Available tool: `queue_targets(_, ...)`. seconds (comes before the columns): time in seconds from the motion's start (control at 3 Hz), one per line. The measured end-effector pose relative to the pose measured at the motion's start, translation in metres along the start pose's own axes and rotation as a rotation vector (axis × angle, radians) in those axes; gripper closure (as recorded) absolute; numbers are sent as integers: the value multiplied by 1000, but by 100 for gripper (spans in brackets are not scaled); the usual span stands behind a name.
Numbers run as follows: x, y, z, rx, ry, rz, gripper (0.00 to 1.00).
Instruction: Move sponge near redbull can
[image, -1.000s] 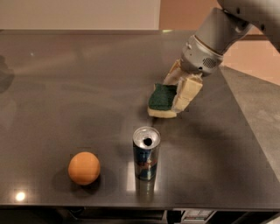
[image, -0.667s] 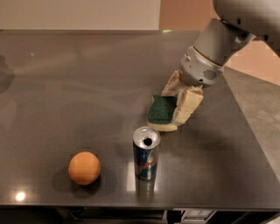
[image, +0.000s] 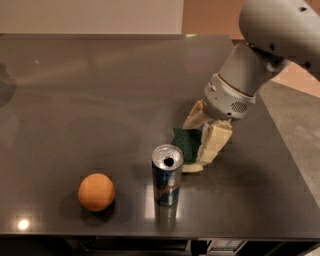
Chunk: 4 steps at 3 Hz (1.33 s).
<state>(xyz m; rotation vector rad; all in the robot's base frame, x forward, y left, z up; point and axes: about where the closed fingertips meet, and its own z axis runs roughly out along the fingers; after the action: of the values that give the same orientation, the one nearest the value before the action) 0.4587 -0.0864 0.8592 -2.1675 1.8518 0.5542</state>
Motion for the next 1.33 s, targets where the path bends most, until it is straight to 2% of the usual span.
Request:
queue_targets(1.0,-4,-2,2,19,-1,-4,12)
queue_targets(1.33,-5,-3,2,25,-2,-6,0)
